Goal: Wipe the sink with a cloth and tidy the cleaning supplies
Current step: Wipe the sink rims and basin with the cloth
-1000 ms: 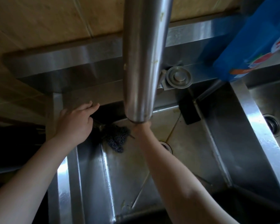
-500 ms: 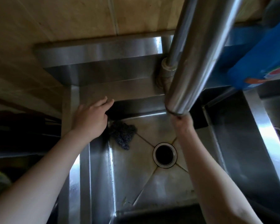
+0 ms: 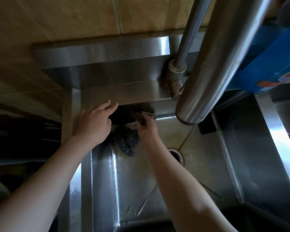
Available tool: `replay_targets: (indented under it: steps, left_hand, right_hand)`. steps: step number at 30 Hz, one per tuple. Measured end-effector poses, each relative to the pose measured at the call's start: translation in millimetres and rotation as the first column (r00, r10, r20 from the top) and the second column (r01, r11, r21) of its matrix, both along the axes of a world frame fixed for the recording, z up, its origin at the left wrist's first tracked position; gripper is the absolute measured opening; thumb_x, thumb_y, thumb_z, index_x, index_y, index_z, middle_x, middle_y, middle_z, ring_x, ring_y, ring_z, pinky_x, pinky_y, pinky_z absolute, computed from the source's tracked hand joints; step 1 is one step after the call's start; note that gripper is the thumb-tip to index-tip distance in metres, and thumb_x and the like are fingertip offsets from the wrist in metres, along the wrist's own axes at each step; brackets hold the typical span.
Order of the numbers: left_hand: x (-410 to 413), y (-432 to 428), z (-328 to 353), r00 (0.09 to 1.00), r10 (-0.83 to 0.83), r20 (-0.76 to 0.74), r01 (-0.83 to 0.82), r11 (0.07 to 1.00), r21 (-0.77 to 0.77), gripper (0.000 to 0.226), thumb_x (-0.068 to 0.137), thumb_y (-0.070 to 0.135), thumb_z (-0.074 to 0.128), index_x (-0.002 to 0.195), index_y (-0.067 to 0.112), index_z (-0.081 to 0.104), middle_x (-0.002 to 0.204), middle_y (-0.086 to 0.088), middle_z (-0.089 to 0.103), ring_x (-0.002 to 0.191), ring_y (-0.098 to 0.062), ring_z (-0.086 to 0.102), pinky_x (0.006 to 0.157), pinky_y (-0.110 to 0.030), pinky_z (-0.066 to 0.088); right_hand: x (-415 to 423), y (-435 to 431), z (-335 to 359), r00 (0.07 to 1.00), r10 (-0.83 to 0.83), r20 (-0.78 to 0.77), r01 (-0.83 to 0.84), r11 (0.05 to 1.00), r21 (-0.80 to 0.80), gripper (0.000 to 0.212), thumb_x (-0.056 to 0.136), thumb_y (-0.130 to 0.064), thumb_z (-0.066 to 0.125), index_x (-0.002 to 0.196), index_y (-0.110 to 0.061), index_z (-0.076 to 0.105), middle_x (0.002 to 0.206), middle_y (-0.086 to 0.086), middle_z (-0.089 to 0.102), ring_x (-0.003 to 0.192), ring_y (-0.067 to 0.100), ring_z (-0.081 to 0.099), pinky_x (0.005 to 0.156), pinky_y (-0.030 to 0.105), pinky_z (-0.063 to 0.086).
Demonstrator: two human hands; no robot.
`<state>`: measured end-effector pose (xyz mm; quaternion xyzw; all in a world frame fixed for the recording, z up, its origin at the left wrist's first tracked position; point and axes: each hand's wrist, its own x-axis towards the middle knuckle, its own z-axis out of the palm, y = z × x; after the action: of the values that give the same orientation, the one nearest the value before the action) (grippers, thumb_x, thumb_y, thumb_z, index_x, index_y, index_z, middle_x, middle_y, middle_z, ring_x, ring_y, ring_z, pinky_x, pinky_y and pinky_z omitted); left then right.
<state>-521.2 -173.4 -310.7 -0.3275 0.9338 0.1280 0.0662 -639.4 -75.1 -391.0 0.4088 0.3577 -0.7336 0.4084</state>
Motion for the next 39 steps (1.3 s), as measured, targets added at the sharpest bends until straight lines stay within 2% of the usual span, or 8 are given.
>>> replay_targets:
  steps: [8, 10, 12, 18, 23, 27, 32, 39]
  left_hand:
    - [0.6, -0.3, -2.0, 1.0, -0.021, -0.011, 0.02, 0.998, -0.054, 0.038, 0.084, 0.01, 0.047, 0.119, 0.02, 0.059, 0.136, -0.002, 0.051, 0.108, -0.036, 0.056, 0.086, -0.046, 0.04]
    - [0.9, 0.2, -1.9, 1.0, -0.018, -0.002, 0.018, 0.999, -0.045, 0.041, 0.084, 0.011, 0.046, 0.122, 0.023, 0.057, 0.139, 0.001, 0.049, 0.111, -0.034, 0.055, 0.088, -0.046, 0.038]
    - [0.7, 0.9, -1.6, 1.0, -0.007, 0.004, 0.007, 1.0, -0.019, 0.045, 0.085, 0.012, 0.045, 0.126, 0.027, 0.054, 0.144, 0.005, 0.043, 0.117, -0.031, 0.052, 0.093, -0.046, 0.036]
    - [0.1, 4.6, 1.8, 0.999, 0.043, -0.026, -0.042, 0.997, 0.063, 0.054, 0.088, 0.01, 0.044, 0.138, 0.032, 0.042, 0.151, 0.007, 0.031, 0.132, -0.025, 0.04, 0.106, -0.046, 0.032]
    - [-1.0, 7.8, 2.2, 0.998, 0.065, -0.021, -0.063, 0.996, 0.055, 0.056, 0.089, 0.012, 0.043, 0.139, 0.035, 0.039, 0.152, 0.009, 0.03, 0.132, -0.022, 0.039, 0.108, -0.046, 0.028]
    - [-2.4, 7.1, -0.3, 0.997, 0.077, -0.015, -0.077, 0.996, 0.055, 0.055, 0.09, 0.013, 0.042, 0.139, 0.037, 0.038, 0.152, 0.009, 0.029, 0.131, -0.023, 0.04, 0.108, -0.048, 0.025]
    - [-1.1, 8.5, -5.5, 0.994, 0.099, -0.036, -0.097, 0.994, 0.047, 0.055, 0.09, 0.014, 0.042, 0.14, 0.037, 0.037, 0.152, 0.008, 0.029, 0.131, -0.025, 0.039, 0.108, -0.052, 0.023]
    - [-0.3, 12.1, -9.8, 0.994, 0.089, -0.064, -0.089, 0.996, -0.005, 0.056, 0.09, 0.015, 0.042, 0.141, 0.036, 0.035, 0.152, 0.008, 0.028, 0.132, -0.025, 0.038, 0.104, -0.047, 0.026]
  right_hand:
    - [23.6, -8.9, -7.6, 0.998, 0.041, 0.05, -0.03, 0.978, -0.205, 0.018, 0.094, 0.006, 0.043, 0.084, 0.001, 0.056, 0.088, 0.016, 0.059, 0.085, 0.026, 0.058, 0.105, 0.042, 0.039]
    - [10.5, 4.3, -5.7, 0.998, 0.047, 0.043, -0.037, 0.978, -0.204, 0.016, 0.095, 0.006, 0.042, 0.09, 0.004, 0.057, 0.093, 0.017, 0.059, 0.1, 0.03, 0.058, 0.105, 0.043, 0.037]
    - [-3.8, 18.4, -3.4, 0.999, 0.049, 0.011, -0.046, 0.981, -0.188, 0.017, 0.095, 0.005, 0.042, 0.099, 0.006, 0.058, 0.099, 0.017, 0.06, 0.118, 0.033, 0.053, 0.104, 0.042, 0.038]
    - [-44.7, 70.0, -20.5, 0.951, 0.222, -0.214, -0.198, 0.972, 0.129, 0.048, 0.088, 0.006, 0.055, 0.134, -0.007, 0.049, 0.126, 0.017, 0.057, 0.105, 0.03, 0.061, 0.09, 0.039, 0.052]
    - [-62.3, 115.2, -41.2, 0.566, 0.687, -0.456, -0.311, 0.69, 0.654, 0.053, 0.08, 0.009, 0.062, 0.13, -0.008, 0.056, 0.121, 0.01, 0.064, 0.109, 0.023, 0.062, 0.091, 0.029, 0.051]
    - [-58.7, 116.9, -56.1, 0.279, 0.901, -0.331, -0.275, 0.406, 0.872, 0.05, 0.082, 0.007, 0.056, 0.129, -0.01, 0.058, 0.124, 0.006, 0.064, 0.117, 0.02, 0.058, 0.097, 0.021, 0.041]
    - [-25.3, 94.2, -82.6, -0.051, 0.961, -0.272, -0.394, 0.231, 0.89, 0.047, 0.088, 0.003, 0.049, 0.13, -0.017, 0.057, 0.127, 0.005, 0.06, 0.117, 0.023, 0.055, 0.086, 0.013, 0.037]
    - [-14.4, 83.5, -100.6, -0.607, 0.794, -0.042, -0.15, -0.062, 0.987, 0.061, 0.087, 0.005, 0.042, 0.143, -0.019, 0.04, 0.151, 0.002, 0.028, 0.124, 0.031, 0.04, 0.104, 0.034, 0.039]
